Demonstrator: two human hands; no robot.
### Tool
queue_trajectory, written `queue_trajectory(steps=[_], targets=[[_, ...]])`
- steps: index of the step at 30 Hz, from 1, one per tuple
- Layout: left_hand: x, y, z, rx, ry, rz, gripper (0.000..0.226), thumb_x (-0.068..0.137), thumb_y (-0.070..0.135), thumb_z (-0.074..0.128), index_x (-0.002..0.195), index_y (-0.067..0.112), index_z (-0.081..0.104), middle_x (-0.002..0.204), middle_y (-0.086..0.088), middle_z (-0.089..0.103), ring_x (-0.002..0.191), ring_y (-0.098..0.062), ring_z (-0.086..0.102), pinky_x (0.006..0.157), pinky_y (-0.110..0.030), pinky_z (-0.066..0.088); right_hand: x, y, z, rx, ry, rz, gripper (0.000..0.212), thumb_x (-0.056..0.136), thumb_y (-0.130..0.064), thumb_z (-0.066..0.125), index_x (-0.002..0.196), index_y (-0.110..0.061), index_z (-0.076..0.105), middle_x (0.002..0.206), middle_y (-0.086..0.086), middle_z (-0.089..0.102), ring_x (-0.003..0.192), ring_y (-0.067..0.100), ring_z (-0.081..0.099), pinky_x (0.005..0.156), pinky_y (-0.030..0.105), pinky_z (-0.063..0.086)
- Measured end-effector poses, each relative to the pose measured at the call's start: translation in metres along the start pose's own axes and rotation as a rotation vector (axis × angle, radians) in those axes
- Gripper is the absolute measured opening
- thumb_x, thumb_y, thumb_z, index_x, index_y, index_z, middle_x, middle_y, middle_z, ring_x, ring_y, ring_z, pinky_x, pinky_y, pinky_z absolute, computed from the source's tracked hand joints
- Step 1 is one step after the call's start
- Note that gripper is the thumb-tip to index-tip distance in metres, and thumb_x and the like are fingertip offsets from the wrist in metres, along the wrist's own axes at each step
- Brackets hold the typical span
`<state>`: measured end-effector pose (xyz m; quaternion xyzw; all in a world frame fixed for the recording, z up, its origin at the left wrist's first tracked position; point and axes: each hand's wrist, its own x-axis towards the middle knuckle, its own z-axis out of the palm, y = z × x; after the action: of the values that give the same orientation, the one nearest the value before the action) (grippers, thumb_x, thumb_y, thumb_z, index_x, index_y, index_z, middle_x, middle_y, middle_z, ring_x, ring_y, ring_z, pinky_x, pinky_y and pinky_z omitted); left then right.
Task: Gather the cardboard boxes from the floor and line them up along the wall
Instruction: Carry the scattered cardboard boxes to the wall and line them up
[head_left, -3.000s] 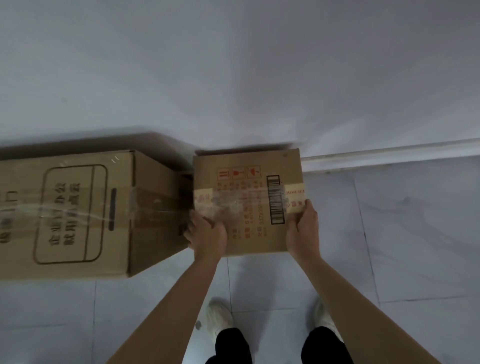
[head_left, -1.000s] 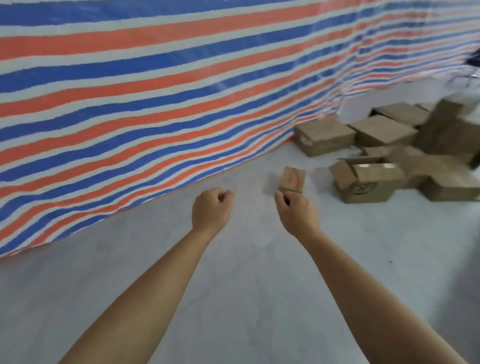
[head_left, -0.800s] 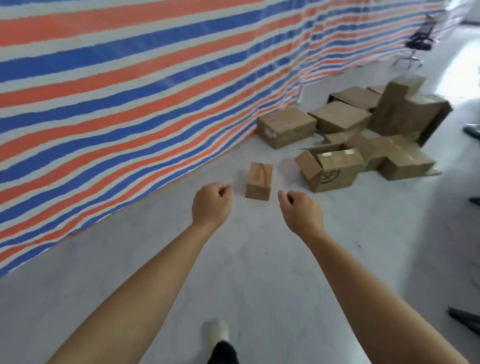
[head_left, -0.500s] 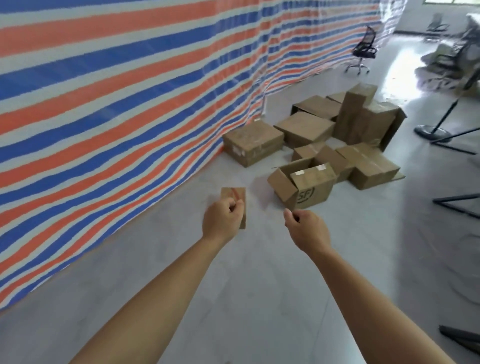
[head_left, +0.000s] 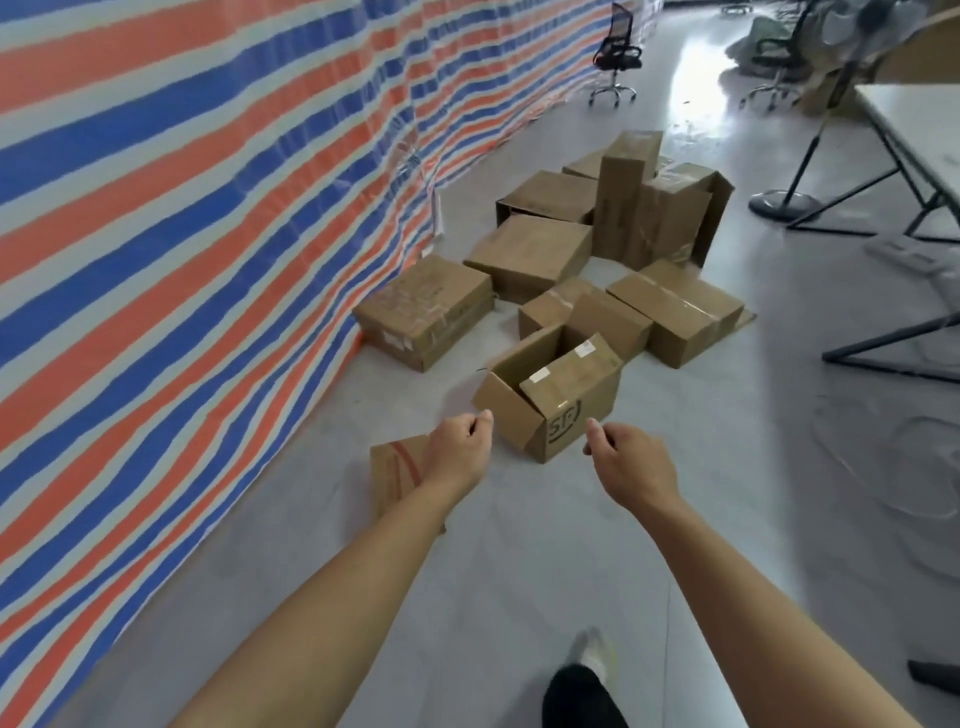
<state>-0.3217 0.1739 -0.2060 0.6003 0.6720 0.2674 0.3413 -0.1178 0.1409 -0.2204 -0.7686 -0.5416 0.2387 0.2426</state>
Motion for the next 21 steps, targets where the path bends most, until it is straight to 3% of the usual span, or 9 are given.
queue_trajectory(steps=[9,15,19,21], targets=[[0.224,0.04,0.04,-0.09,-0.04,-0.259,0.04,0.1,0.037,0.047,0.069,0.011,0.049,0.063,-0.008,0.056,0.061,-0.027,0.059,0.06,-0.041,0.053,0.249,-0.013,-0.006,-0.009,-0.177,0.016,0.047,0.104,-0.044,0.04,0.069,-0.02,0.061,0.066,0.0,0.063,0.063,0.018,0.06,0.053,0.03,0.041],[0.345,0.029,0.062,-0.162,-0.074,-0.387,0.032,0.099,0.035,0.05,0.076,0.013,0.051,0.076,-0.008,0.06,0.072,-0.026,0.061,0.064,-0.037,0.052,0.375,-0.03,0.026,-0.117,-0.306,0.002,0.038,0.102,-0.045,0.043,0.082,-0.021,0.065,0.078,0.0,0.066,0.074,0.019,0.064,0.064,0.035,0.053],[0.445,0.006,0.094,-0.175,-0.106,-0.462,0.025,0.096,0.033,0.052,0.077,0.017,0.052,0.082,-0.007,0.062,0.084,-0.029,0.063,0.077,-0.044,0.055,0.469,-0.025,0.065,-0.172,-0.344,0.032,0.036,0.101,-0.044,0.046,0.086,-0.019,0.066,0.075,-0.002,0.064,0.072,0.017,0.063,0.063,0.032,0.051],[0.498,-0.005,0.113,-0.178,-0.138,-0.51,0.022,0.094,0.031,0.052,0.078,0.017,0.052,0.083,-0.008,0.063,0.084,-0.031,0.062,0.073,-0.044,0.053,0.518,-0.021,0.086,-0.228,-0.373,0.066,0.03,0.101,-0.043,0.047,0.089,-0.021,0.064,0.075,-0.005,0.063,0.073,0.016,0.061,0.062,0.031,0.049]])
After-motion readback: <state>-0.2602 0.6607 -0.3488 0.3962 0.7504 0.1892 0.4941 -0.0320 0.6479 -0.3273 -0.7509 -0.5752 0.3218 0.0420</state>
